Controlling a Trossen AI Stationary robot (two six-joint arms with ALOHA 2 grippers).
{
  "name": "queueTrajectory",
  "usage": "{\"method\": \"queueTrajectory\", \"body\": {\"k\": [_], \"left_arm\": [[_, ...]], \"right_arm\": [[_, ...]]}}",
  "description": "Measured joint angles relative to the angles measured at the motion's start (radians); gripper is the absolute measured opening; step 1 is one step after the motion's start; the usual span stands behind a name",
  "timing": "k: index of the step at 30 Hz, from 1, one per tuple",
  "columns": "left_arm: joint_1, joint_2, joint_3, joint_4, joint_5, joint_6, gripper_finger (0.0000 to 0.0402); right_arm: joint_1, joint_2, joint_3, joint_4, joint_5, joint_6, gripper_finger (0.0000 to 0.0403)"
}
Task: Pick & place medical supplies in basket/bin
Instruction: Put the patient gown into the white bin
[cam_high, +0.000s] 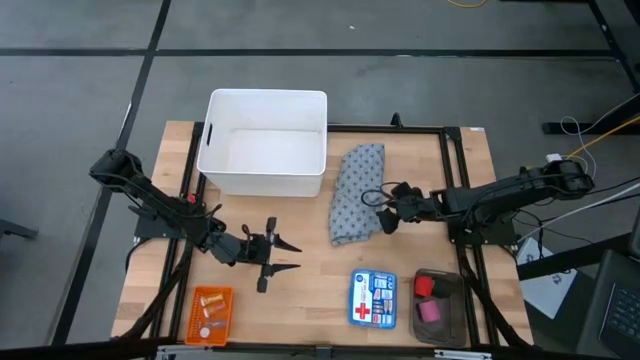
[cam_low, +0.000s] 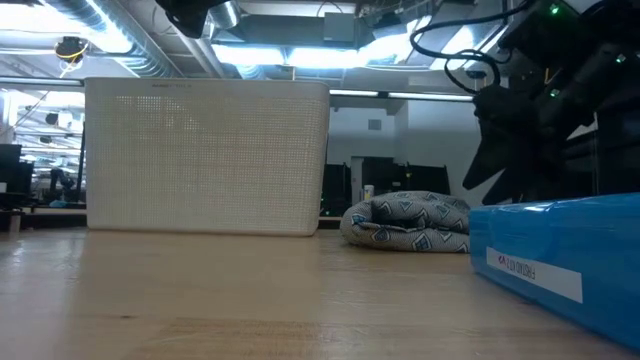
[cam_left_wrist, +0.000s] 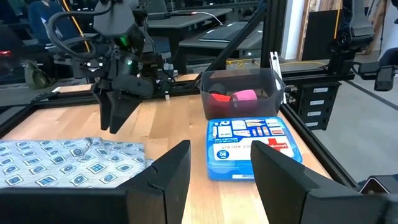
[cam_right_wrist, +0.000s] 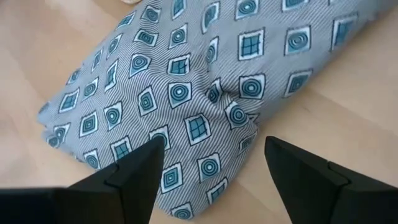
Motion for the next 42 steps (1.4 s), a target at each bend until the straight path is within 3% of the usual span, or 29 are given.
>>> {"method": "queueTrajectory", "body": {"k": [9, 20, 31, 42], "left_arm": [[0.0, 0.0, 0.0, -0.001, 0.0, 0.01, 0.0164], [0.0, 0.0, 0.0, -0.002, 0.0, 0.003, 0.0164], [0.0, 0.0, 0.0, -0.002, 0.0, 0.001, 0.0164], [0.0, 0.0, 0.0, -0.002, 0.0, 0.0, 0.0164]], "right_arm": [[-0.04, 0.0, 0.0, 0.0, -0.03, 0.014, 0.0288], [-0.076, 0.0, 0.001, -0.08, -0.052, 0.09, 0.0395], [-0.082, 0.018, 0.001, -0.001, -0.066, 0.075, 0.0396], [-0.145, 0.176, 0.001, 0.113, -0.115, 0.06, 0.0398]]}}
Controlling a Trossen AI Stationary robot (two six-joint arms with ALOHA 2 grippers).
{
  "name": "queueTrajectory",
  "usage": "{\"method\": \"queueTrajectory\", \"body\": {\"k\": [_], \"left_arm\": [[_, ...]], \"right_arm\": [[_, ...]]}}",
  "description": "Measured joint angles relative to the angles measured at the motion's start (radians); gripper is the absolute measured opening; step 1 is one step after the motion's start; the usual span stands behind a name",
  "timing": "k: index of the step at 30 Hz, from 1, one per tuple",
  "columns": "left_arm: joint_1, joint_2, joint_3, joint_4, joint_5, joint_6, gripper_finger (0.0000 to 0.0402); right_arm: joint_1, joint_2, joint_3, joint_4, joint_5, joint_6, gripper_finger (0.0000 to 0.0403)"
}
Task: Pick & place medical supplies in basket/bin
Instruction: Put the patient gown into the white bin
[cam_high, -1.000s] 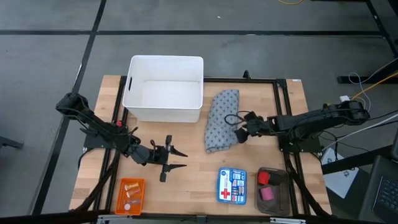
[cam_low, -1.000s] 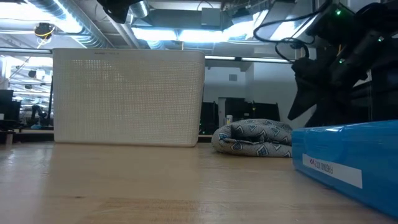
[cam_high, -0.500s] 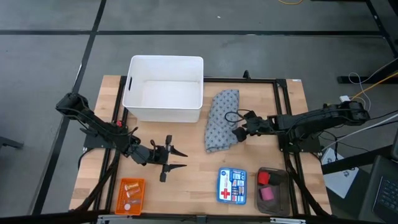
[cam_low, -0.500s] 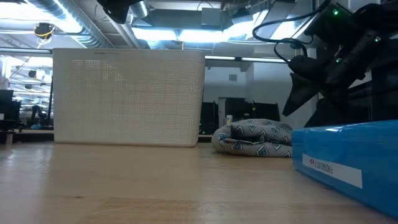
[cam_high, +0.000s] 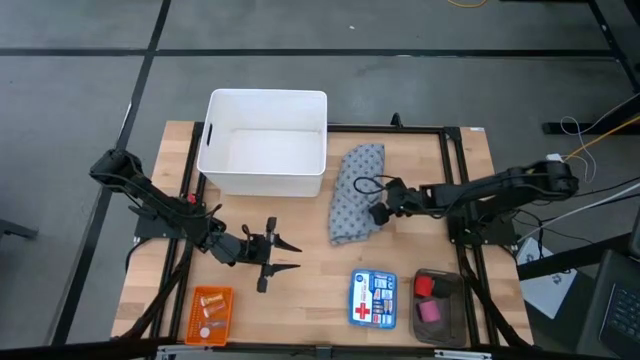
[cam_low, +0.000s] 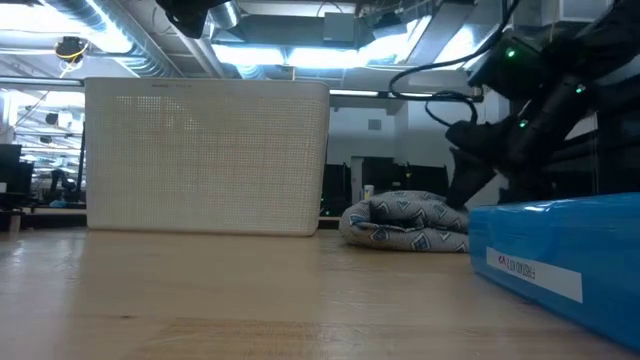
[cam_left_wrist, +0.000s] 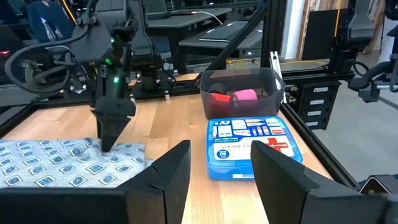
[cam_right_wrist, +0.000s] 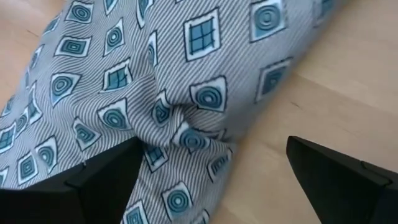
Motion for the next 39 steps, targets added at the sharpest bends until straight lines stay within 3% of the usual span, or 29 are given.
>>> {"method": "queueTrajectory", "body": {"k": [11, 18, 27, 39], "left_arm": [[0.0, 0.0, 0.0, -0.005, 0.0, -0.022, 0.0164], [0.0, 0.0, 0.0, -0.006, 0.0, -0.027, 0.0166], [0.0, 0.0, 0.0, -0.008, 0.0, -0.034, 0.0164], [0.0, 0.0, 0.0, -0.008, 0.0, -0.035, 0.0163]], "right_arm": [[-0.064, 0.193, 0.003, 0.319, -0.078, -0.036, 0.0398], [-0.071, 0.223, 0.001, 0.414, -0.069, -0.001, 0.0398], [-0.076, 0.23, 0.0, 0.426, -0.013, 0.096, 0.0398], [-0.078, 0.233, -0.002, 0.472, 0.057, 0.108, 0.0398]]}}
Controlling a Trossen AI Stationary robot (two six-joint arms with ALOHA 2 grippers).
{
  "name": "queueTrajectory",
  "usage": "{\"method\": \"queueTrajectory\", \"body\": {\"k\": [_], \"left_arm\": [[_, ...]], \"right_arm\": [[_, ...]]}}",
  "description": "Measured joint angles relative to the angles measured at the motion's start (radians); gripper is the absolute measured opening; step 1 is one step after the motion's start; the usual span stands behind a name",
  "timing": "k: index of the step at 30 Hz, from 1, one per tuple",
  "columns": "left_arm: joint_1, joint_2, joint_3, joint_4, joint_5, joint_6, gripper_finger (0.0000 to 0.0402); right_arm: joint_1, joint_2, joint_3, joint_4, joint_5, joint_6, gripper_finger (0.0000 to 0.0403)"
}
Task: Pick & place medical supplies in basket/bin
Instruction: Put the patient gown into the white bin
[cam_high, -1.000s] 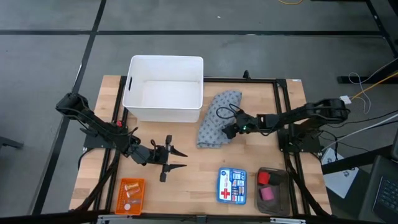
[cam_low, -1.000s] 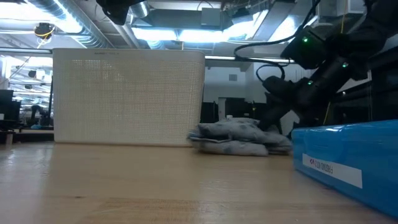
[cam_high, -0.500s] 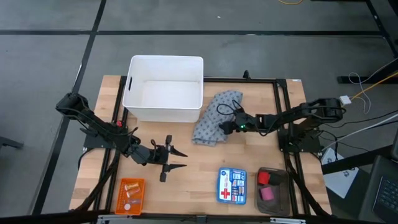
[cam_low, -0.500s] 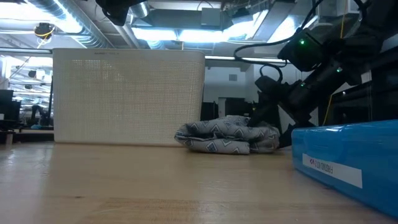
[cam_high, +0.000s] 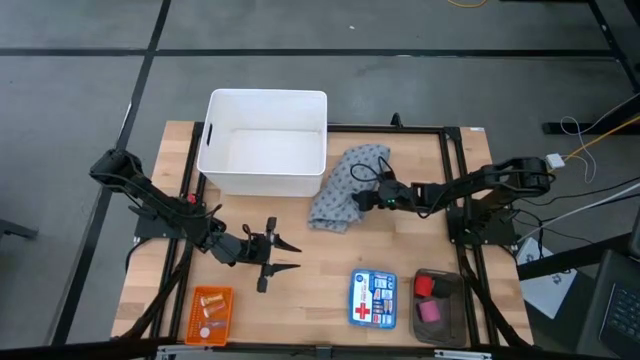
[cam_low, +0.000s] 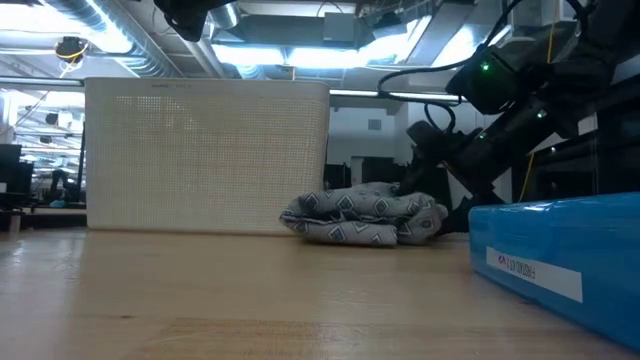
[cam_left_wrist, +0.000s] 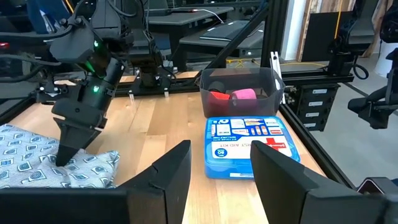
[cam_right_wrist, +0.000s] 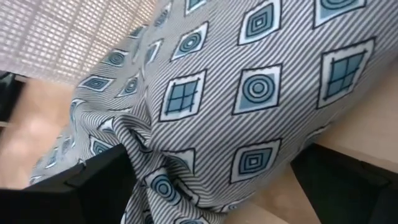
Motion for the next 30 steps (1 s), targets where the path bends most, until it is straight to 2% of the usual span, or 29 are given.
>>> {"method": "queueTrajectory", "body": {"k": [12, 21, 26, 30], "left_arm": [[0.0, 0.0, 0.0, 0.003, 0.0, 0.0, 0.0162], [0.0, 0.0, 0.0, 0.003, 0.001, 0.0, 0.0164], [0.0, 0.0, 0.0, -0.001, 0.0, -0.001, 0.0161], [0.0, 0.0, 0.0, -0.002, 0.001, -0.013, 0.0164]], "right_arm": [[-0.004, 0.016, 0.0, 0.08, 0.006, -0.003, 0.0398], [-0.036, 0.204, 0.04, 0.252, 0.001, 0.006, 0.0393], [-0.037, 0.254, 0.124, 0.217, 0.003, -0.038, 0.0354], [-0.062, 0.257, 0.175, 0.138, -0.051, -0.039, 0.0289]]}}
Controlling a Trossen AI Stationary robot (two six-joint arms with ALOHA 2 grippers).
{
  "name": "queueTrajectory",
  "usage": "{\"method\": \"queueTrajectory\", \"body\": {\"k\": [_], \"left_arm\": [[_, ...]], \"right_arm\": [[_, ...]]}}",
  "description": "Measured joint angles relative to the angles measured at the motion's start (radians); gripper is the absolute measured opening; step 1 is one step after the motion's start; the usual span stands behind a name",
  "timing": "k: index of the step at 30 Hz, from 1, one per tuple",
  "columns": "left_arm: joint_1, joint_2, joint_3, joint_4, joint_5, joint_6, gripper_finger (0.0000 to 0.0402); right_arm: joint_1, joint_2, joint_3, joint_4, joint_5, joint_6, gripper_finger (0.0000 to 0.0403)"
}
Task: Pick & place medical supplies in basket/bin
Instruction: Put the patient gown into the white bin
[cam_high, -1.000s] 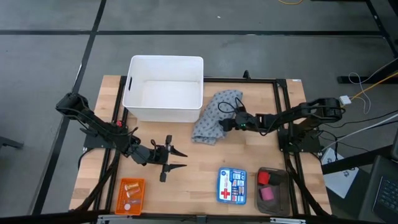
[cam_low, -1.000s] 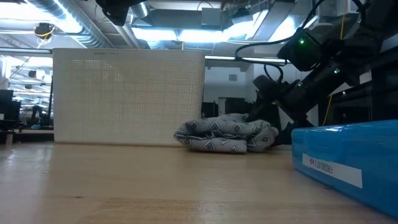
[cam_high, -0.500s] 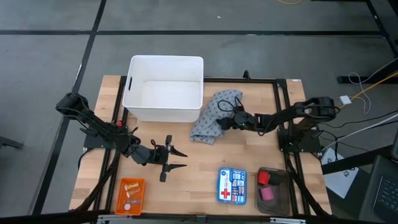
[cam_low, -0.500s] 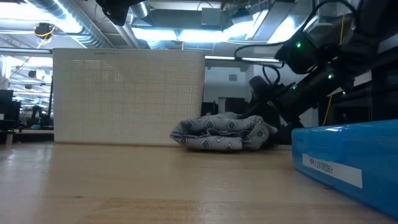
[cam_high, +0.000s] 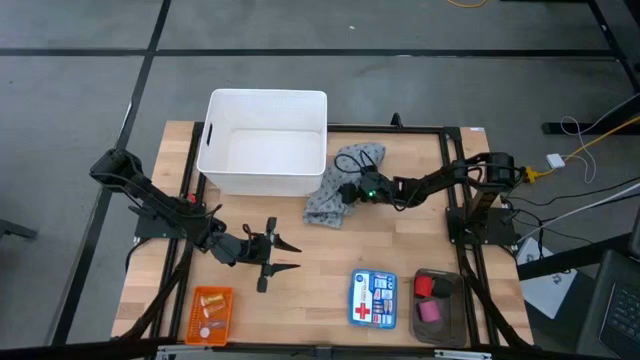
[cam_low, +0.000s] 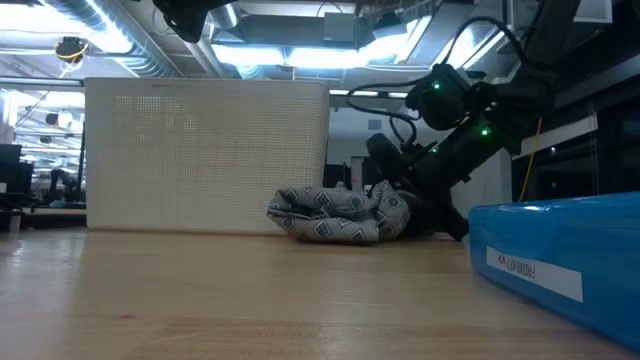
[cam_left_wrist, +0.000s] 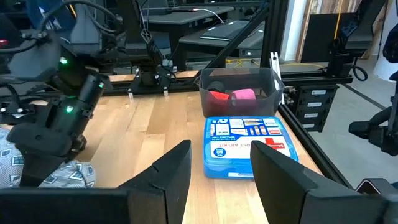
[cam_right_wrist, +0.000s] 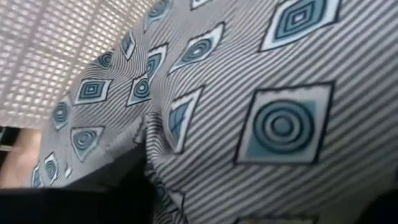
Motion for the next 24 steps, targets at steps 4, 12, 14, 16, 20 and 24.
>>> {"method": "queueTrajectory", "body": {"k": [4, 12, 14, 16, 20, 24], "left_arm": [[0.0, 0.0, 0.0, -0.002, 0.003, -0.013, 0.0162], [0.0, 0.0, 0.0, -0.002, 0.004, -0.013, 0.0159], [0.0, 0.0, 0.0, -0.002, 0.005, -0.013, 0.0159], [0.0, 0.0, 0.0, -0.002, 0.006, -0.013, 0.0159], [0.0, 0.0, 0.0, -0.002, 0.006, -0.013, 0.0161], [0.0, 0.0, 0.0, -0.003, 0.008, -0.013, 0.0158]], "right_arm": [[-0.009, 0.0, 0.01, -0.042, -0.038, -0.023, 0.0175], [-0.009, 0.0, 0.01, -0.042, -0.07, -0.074, 0.003], [-0.003, 0.0, 0.01, -0.039, -0.073, -0.085, 0.0027], [0.005, 0.0, 0.01, -0.037, -0.073, -0.097, 0.0027], [0.018, -0.011, 0.009, -0.038, -0.073, -0.107, 0.0027], [0.035, -0.057, 0.008, -0.044, -0.059, -0.123, 0.0027]]}}
